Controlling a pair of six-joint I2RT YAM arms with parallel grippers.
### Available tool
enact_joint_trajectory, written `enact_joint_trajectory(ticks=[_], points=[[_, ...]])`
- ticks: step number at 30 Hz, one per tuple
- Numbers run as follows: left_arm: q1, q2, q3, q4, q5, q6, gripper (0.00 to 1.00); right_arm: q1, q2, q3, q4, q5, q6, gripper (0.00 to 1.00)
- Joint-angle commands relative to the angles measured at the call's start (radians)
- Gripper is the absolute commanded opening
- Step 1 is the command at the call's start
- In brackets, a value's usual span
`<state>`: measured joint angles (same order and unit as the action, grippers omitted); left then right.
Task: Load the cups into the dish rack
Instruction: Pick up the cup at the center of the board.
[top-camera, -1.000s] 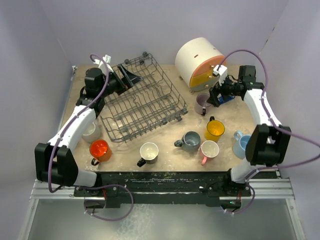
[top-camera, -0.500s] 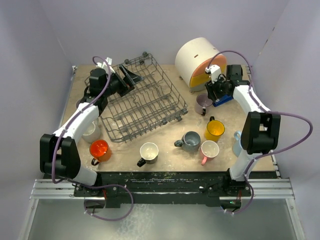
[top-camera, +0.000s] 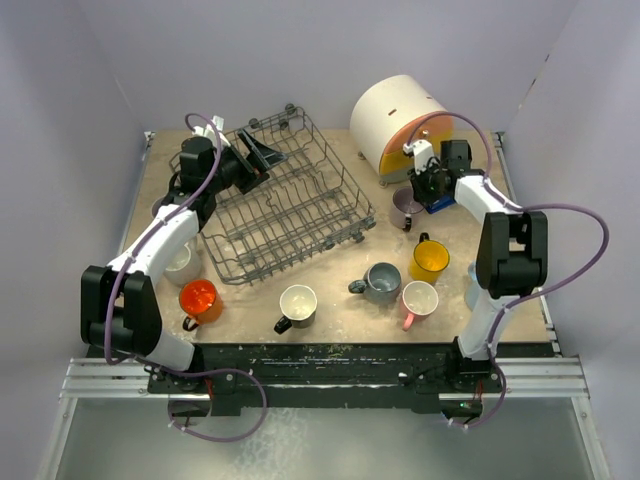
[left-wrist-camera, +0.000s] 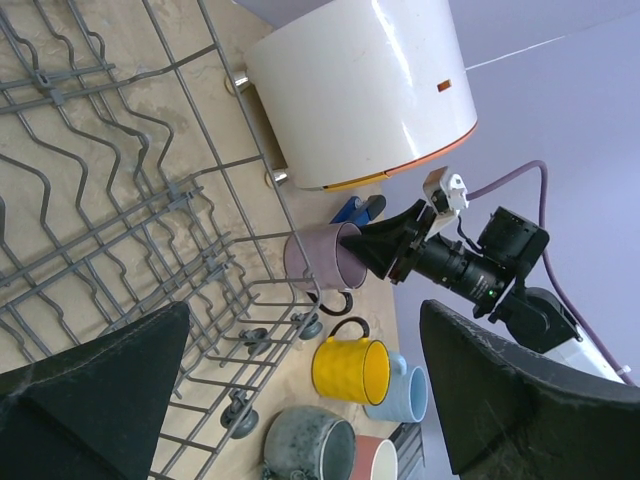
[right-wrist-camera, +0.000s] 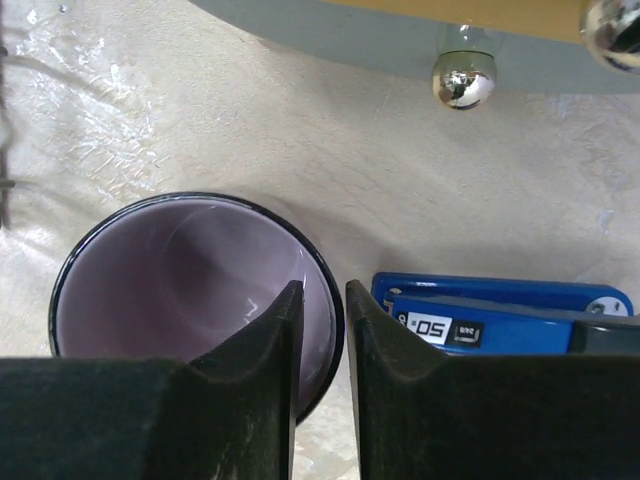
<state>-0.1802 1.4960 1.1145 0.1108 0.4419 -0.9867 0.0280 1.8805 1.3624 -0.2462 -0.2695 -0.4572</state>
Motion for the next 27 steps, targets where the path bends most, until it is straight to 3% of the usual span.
enact_joint_trajectory(ticks=[1,6,12,21,27], points=[[-0.005,-0.011,0.036,0.06,0.008,-0.01,0.98,0.007,0.018,-0.002,0.047,0.001,0.034,0.22],[-0.005,-0.013,0.04,0.08,0.029,-0.006,0.97,0.006,-0.016,-0.003,0.03,-0.037,0.055,0.0],[-0.014,-0.018,0.038,0.147,0.058,-0.01,0.96,-0.032,-0.132,0.019,0.003,-0.101,0.063,0.0],[-0.032,-0.036,0.048,0.293,0.126,-0.039,0.95,-0.089,-0.317,0.077,-0.142,-0.33,-0.019,0.0],[-0.047,-0.042,0.059,0.38,0.167,-0.089,0.95,-0.092,-0.441,0.109,-0.121,-0.468,0.062,0.0]])
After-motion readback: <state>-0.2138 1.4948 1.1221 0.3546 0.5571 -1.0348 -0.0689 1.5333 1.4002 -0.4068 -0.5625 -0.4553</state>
